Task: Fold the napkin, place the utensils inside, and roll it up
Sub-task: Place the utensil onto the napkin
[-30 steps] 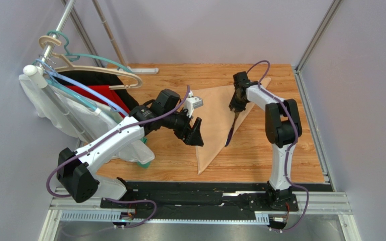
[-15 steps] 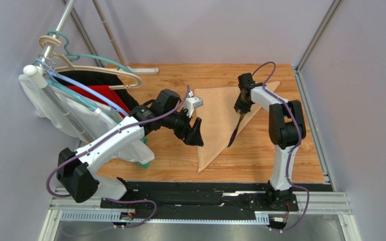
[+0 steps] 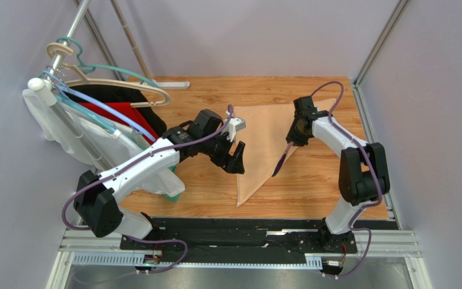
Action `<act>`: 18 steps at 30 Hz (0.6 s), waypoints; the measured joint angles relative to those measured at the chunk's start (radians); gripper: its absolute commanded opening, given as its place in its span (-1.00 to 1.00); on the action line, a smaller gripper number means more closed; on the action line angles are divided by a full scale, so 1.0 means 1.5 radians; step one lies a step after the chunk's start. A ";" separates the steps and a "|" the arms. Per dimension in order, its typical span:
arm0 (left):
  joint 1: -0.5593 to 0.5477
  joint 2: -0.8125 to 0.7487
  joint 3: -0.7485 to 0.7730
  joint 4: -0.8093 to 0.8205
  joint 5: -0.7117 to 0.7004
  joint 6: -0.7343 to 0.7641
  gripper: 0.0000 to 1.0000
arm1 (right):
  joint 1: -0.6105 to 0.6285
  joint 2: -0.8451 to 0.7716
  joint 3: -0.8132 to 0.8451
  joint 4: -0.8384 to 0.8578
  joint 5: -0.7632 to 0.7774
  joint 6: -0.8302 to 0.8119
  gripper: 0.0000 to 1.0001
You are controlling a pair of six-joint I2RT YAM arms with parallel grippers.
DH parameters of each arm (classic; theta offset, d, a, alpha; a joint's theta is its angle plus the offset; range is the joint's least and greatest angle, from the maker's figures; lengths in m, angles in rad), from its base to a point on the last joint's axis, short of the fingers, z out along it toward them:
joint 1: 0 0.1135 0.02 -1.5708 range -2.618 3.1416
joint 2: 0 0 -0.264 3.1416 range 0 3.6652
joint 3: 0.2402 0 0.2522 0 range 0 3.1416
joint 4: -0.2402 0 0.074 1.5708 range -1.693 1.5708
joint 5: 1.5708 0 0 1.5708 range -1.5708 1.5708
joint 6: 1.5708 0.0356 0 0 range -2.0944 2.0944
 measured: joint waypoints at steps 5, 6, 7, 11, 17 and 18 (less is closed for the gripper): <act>-0.046 0.023 0.000 0.033 -0.032 -0.029 0.73 | 0.015 -0.103 -0.094 0.014 -0.037 -0.003 -0.32; -0.057 0.030 0.000 0.046 -0.037 -0.036 0.73 | 0.018 -0.117 -0.114 0.018 -0.050 -0.001 -0.31; -0.065 0.036 0.000 0.056 -0.039 -0.040 0.73 | 0.024 -0.128 -0.135 0.026 -0.062 0.002 -0.31; -0.095 0.065 -0.028 0.126 -0.046 -0.065 0.73 | 0.048 -0.138 -0.192 0.058 -0.101 0.018 -0.31; -0.107 0.110 -0.097 0.222 -0.039 -0.101 0.73 | 0.096 -0.109 -0.211 0.115 -0.137 0.045 -0.31; -0.108 0.116 -0.107 0.237 -0.039 -0.107 0.73 | 0.102 -0.105 -0.211 0.122 -0.138 0.048 -0.31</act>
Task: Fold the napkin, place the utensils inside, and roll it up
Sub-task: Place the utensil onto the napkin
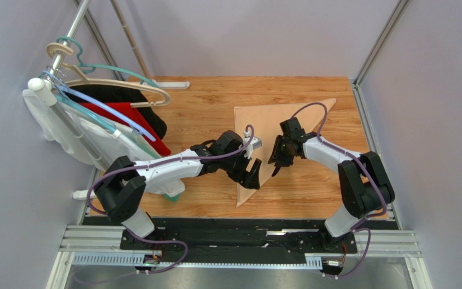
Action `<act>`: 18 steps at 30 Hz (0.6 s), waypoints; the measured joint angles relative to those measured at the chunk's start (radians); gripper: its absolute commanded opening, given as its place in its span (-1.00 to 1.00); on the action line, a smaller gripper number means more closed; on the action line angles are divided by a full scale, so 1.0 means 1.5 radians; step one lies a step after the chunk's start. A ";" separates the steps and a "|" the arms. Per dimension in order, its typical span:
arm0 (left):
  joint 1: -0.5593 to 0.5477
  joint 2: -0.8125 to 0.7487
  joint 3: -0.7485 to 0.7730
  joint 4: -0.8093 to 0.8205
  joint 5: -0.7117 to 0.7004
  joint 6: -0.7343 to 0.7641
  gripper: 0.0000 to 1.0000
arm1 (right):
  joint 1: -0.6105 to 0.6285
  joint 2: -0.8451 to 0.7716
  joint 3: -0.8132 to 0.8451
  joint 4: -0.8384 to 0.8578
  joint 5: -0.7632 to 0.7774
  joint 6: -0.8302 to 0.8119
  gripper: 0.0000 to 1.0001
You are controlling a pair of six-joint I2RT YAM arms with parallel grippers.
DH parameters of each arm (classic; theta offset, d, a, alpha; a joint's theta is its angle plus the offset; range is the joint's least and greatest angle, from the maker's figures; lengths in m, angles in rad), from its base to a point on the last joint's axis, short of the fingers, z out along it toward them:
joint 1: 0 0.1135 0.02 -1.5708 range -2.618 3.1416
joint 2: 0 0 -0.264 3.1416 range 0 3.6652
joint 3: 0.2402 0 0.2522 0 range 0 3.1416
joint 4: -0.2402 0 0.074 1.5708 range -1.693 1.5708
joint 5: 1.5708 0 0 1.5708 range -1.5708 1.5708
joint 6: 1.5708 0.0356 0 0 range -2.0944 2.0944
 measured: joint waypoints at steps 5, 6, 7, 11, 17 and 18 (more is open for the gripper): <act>-0.007 0.032 -0.033 0.072 0.003 -0.019 0.72 | 0.019 0.003 -0.008 0.016 0.001 0.011 -0.31; -0.008 0.038 -0.040 0.085 0.003 -0.022 0.72 | 0.020 0.002 -0.014 0.018 0.002 0.012 -0.31; -0.010 0.043 -0.050 0.099 0.005 -0.026 0.72 | 0.020 -0.002 -0.021 0.018 0.002 0.014 -0.31; -0.016 0.059 -0.071 0.138 0.008 -0.036 0.72 | 0.020 -0.026 -0.054 0.014 0.007 0.020 -0.31; -0.025 0.080 -0.078 0.187 0.010 -0.048 0.72 | 0.020 -0.053 -0.086 0.013 0.013 0.028 -0.31; -0.027 0.082 -0.082 0.193 0.010 -0.048 0.72 | 0.020 -0.053 -0.087 0.014 0.014 0.029 -0.31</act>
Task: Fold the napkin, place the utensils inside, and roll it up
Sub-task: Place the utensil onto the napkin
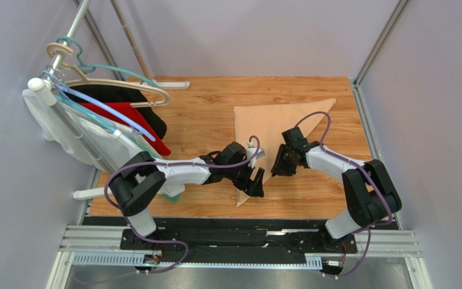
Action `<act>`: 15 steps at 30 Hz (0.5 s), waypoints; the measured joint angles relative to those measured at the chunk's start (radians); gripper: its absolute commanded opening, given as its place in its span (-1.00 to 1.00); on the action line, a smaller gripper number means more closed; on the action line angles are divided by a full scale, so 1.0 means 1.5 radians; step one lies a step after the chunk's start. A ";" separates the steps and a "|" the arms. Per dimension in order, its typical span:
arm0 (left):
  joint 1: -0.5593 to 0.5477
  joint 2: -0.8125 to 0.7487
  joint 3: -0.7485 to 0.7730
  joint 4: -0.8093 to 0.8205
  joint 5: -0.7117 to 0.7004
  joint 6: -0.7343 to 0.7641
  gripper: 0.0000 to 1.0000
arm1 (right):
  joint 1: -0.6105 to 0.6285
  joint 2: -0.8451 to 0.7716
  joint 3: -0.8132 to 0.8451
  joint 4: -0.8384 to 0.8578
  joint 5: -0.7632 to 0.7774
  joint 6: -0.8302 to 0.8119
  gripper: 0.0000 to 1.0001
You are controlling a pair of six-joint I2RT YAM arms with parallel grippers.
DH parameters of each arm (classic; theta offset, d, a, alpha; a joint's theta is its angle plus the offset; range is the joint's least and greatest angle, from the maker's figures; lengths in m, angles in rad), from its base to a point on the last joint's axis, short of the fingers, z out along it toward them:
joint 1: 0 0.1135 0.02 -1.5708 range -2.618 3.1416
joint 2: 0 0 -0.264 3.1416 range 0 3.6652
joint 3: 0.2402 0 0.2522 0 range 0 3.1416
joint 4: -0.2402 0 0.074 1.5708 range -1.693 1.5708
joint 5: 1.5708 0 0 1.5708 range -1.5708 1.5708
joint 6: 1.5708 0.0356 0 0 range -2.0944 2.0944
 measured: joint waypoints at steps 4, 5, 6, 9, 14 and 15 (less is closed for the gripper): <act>-0.004 0.007 -0.021 0.015 0.000 -0.003 0.72 | 0.000 0.000 -0.013 0.012 -0.001 0.003 -0.31; -0.004 0.010 -0.027 0.017 0.000 -0.003 0.71 | 0.000 -0.002 -0.015 0.016 -0.002 0.006 -0.31; -0.004 0.011 -0.033 0.024 0.003 -0.006 0.71 | 0.000 -0.004 -0.019 0.021 -0.002 0.008 -0.31; -0.005 0.011 -0.040 0.043 0.006 -0.011 0.72 | 0.000 -0.010 -0.031 0.041 -0.003 0.017 -0.31; -0.008 0.011 -0.051 0.067 0.007 -0.015 0.72 | 0.000 -0.026 -0.049 0.065 -0.001 0.030 -0.31; -0.008 0.011 -0.052 0.070 0.007 -0.016 0.72 | 0.000 -0.027 -0.050 0.066 0.000 0.031 -0.31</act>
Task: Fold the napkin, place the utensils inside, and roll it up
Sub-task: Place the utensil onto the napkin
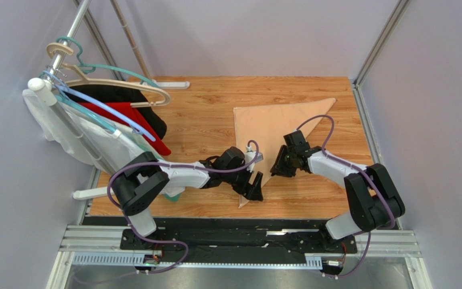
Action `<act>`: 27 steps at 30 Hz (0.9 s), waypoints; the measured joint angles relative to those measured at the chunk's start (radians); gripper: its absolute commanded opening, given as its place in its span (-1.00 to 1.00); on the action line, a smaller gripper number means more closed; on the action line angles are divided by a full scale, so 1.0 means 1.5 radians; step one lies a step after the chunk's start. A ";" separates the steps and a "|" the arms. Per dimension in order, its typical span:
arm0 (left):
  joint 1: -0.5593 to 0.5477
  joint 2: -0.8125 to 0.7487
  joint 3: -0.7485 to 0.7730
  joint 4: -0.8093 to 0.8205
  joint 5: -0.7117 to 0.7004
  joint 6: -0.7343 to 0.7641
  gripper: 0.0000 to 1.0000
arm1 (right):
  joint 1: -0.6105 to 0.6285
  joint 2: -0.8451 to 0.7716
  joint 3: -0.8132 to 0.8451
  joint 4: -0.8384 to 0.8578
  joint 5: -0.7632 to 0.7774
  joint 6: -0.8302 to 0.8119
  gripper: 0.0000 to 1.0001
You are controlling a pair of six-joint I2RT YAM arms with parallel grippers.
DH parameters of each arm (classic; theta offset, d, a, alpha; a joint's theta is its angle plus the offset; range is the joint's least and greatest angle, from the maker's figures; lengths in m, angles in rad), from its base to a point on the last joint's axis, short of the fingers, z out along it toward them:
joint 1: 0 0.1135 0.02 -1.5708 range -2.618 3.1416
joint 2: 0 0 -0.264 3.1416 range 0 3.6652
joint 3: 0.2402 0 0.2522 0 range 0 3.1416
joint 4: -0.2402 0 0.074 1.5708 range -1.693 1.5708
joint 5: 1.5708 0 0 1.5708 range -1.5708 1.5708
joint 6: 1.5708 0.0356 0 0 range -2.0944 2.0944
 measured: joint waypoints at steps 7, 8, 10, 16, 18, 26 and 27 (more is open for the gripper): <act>-0.002 0.000 -0.006 0.014 0.000 -0.002 0.72 | 0.000 0.000 0.002 0.009 0.010 0.004 -0.31; -0.003 0.000 -0.007 0.017 0.000 -0.002 0.72 | 0.000 0.001 0.003 0.010 0.011 0.004 -0.31; -0.003 0.000 -0.009 0.021 0.000 -0.002 0.71 | 0.000 0.002 0.005 0.010 0.011 0.004 -0.32; -0.004 0.000 -0.011 0.026 0.000 -0.002 0.71 | 0.000 0.019 0.018 0.022 0.012 0.004 -0.31; -0.004 0.000 -0.011 0.026 0.000 -0.002 0.71 | 0.000 0.023 0.022 0.024 0.013 0.004 -0.32; -0.004 -0.001 -0.011 0.025 0.000 -0.003 0.72 | 0.000 0.021 0.064 -0.014 0.044 -0.012 -0.31; -0.004 -0.002 -0.011 0.022 0.000 -0.003 0.71 | 0.000 0.019 0.079 -0.033 0.054 -0.019 -0.31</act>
